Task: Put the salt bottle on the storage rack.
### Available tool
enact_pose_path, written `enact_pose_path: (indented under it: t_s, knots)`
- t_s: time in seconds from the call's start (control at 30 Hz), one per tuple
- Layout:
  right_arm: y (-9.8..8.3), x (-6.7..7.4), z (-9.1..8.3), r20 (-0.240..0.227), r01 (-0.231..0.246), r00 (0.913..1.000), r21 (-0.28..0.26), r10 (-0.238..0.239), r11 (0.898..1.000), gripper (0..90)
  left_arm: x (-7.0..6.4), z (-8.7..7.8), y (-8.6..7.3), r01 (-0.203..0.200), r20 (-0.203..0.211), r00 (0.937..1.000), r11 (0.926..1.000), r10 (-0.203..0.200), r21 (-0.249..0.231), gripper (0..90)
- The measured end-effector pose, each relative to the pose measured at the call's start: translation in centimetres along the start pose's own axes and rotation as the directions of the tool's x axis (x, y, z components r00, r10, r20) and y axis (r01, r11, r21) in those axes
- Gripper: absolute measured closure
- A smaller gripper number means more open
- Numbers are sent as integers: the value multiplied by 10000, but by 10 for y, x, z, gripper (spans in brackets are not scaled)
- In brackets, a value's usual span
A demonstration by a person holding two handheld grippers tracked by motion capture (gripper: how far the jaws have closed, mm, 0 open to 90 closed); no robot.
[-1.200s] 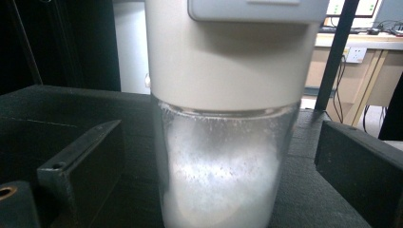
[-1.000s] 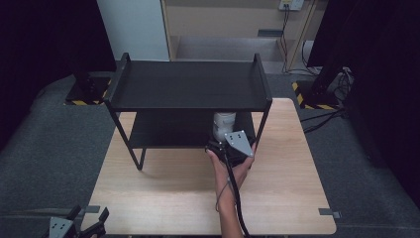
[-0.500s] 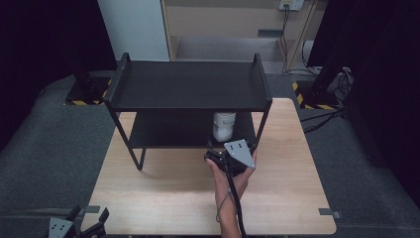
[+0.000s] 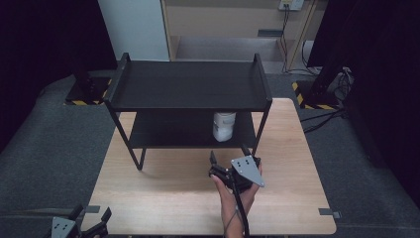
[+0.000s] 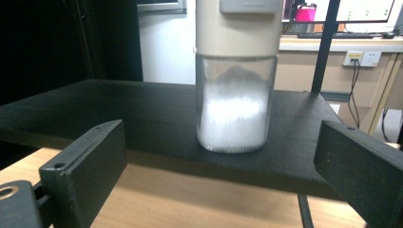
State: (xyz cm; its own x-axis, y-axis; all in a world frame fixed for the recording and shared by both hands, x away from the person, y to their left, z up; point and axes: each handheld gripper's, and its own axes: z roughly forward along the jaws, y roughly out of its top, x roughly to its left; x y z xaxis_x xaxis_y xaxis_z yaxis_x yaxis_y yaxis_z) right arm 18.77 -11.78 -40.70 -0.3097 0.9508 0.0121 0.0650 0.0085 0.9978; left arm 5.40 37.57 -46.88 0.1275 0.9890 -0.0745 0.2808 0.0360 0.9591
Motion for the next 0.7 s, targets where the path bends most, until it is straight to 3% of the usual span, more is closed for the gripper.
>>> enact_pose_path:
  t_s: [0.37, 0.7]
  knots:
    - [-34, -22, -42, -249, -375, 9990, 98, 377, 9993, 45, -5, 2, 4, -146, 117, 9998, 9999, 146, 14, 45]
    - [-55, -43, -69, -225, -304, 9993, 87, 306, 9995, 54, -9, 5, 10, -311, 245, 9992, 9995, 312, -23, 45]
